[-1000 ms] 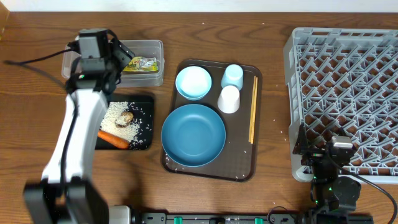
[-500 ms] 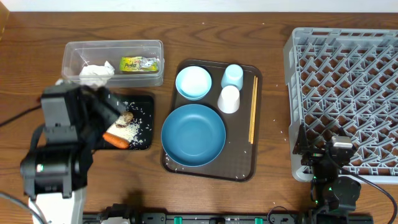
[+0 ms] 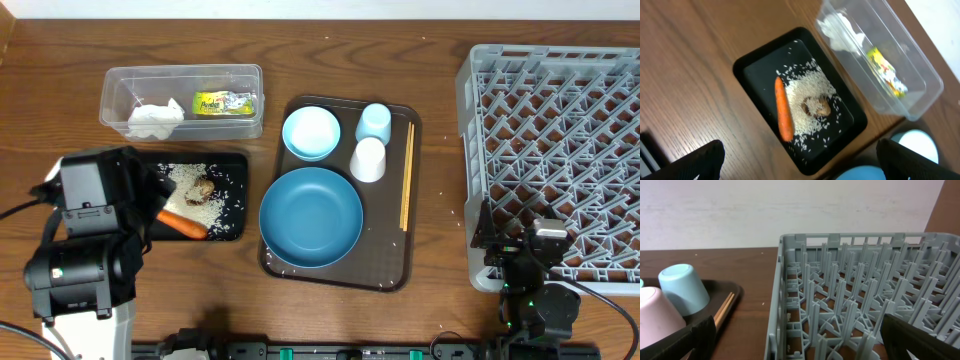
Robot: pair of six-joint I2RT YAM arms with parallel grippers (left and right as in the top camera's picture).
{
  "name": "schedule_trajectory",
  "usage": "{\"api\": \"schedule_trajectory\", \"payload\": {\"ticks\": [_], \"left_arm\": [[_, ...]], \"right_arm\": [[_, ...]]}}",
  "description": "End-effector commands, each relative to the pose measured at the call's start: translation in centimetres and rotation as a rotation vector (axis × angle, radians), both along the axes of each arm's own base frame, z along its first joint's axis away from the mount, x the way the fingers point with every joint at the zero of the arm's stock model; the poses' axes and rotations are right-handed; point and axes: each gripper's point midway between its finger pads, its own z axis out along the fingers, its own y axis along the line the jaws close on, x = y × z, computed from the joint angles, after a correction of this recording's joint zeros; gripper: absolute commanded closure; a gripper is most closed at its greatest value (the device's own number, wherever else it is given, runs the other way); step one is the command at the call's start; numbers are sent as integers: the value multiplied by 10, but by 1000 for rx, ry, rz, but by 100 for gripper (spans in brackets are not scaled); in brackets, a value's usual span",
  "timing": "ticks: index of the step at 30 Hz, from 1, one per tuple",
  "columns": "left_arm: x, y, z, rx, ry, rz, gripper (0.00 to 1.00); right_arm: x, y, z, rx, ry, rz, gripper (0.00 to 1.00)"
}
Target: Sort waste into correct bins and load items into the dishwasher rack
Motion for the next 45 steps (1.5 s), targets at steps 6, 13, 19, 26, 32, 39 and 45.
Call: {"api": "schedule_trajectory", "payload": {"ticks": [6, 13, 19, 26, 32, 39, 45], "left_arm": [[-9, 7, -7, -12, 42, 70, 2], [-9, 7, -8, -12, 46, 70, 2], [-9, 7, -8, -12, 46, 70, 2], [-9, 7, -8, -12, 46, 70, 2], [-9, 7, -8, -12, 46, 70, 2], [-9, 7, -8, -12, 46, 70, 2], [-9, 7, -8, -12, 46, 70, 2]], "right_arm": [[1, 11, 15, 85, -66, 64, 1], [-25, 100, 41, 643, -7, 595, 1], [-28, 101, 53, 980, 43, 604, 1], [-63, 116, 127, 825, -219, 844, 1], [-64, 109, 163, 768, -266, 794, 1], [-37, 112, 204, 615, -170, 747, 1], [7, 125, 228, 527, 10, 818, 1]]}}
